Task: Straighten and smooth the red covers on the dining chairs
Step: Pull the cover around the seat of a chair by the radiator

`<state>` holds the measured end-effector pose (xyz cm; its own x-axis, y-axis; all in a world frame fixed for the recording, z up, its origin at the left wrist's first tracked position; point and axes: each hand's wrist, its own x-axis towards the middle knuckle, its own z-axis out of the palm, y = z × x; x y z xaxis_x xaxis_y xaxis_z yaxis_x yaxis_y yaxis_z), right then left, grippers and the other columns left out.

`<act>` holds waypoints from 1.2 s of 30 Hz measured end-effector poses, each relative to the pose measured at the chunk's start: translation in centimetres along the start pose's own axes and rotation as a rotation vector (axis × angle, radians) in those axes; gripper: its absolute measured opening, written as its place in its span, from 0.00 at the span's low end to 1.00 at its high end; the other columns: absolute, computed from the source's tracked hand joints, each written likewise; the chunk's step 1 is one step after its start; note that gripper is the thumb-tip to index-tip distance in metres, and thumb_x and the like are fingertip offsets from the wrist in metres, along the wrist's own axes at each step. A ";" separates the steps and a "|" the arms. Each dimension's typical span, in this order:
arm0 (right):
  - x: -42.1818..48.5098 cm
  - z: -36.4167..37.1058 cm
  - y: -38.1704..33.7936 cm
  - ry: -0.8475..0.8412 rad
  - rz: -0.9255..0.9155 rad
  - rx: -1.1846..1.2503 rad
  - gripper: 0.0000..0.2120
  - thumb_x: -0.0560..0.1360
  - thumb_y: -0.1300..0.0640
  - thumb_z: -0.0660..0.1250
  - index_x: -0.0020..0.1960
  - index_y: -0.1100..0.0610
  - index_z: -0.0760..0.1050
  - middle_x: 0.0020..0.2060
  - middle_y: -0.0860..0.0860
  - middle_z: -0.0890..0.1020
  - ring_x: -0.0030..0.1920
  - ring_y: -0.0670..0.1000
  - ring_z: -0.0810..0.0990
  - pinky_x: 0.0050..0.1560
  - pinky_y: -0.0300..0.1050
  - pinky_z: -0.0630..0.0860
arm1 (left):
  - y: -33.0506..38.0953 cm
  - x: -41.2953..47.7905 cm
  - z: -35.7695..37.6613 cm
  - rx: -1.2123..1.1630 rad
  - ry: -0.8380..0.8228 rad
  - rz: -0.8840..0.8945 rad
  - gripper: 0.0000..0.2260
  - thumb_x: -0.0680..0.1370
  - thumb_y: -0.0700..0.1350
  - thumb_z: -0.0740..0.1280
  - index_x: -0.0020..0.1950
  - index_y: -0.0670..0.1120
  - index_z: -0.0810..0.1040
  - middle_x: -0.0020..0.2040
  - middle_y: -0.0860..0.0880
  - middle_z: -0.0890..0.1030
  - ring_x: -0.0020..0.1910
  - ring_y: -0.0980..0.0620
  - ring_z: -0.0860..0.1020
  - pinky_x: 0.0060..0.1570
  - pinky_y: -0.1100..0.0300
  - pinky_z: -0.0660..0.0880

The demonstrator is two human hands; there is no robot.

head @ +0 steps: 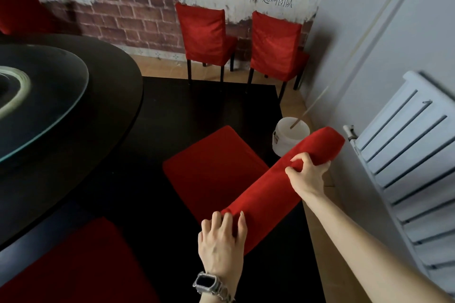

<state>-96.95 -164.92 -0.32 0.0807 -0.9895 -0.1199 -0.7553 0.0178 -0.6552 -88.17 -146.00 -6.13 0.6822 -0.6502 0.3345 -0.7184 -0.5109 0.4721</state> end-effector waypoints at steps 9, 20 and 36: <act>3.2 -2.1 3.1 -0.060 -0.086 0.030 0.08 0.76 0.60 0.64 0.53 0.50 0.73 0.75 0.63 0.42 0.39 0.58 0.74 0.46 0.43 0.70 | 4.6 -1.5 1.9 0.021 0.026 -0.036 0.21 0.75 0.59 0.58 0.33 0.46 0.78 0.32 0.50 0.76 0.31 0.47 0.75 0.28 0.53 0.74; 11.0 -4.8 4.2 -0.367 -0.243 0.018 0.09 0.79 0.53 0.62 0.59 0.49 0.74 0.73 0.67 0.36 0.58 0.66 0.76 0.57 0.43 0.72 | 10.8 0.4 5.9 0.045 0.122 -0.217 0.16 0.74 0.57 0.63 0.37 0.47 0.80 0.34 0.52 0.75 0.33 0.47 0.73 0.27 0.55 0.72; 20.3 -5.4 2.6 -0.774 -0.498 -0.092 0.19 0.84 0.53 0.51 0.73 0.53 0.65 0.74 0.65 0.56 0.69 0.59 0.69 0.73 0.49 0.57 | 15.3 4.8 9.9 0.037 0.179 -0.581 0.10 0.76 0.53 0.66 0.46 0.48 0.81 0.41 0.53 0.75 0.42 0.50 0.70 0.38 0.55 0.68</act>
<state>-100.82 -185.75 -0.40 0.7972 -0.5078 -0.3267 -0.5627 -0.4286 -0.7069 -97.20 -162.53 -5.36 0.9739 -0.1566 0.1641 -0.2242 -0.7749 0.5910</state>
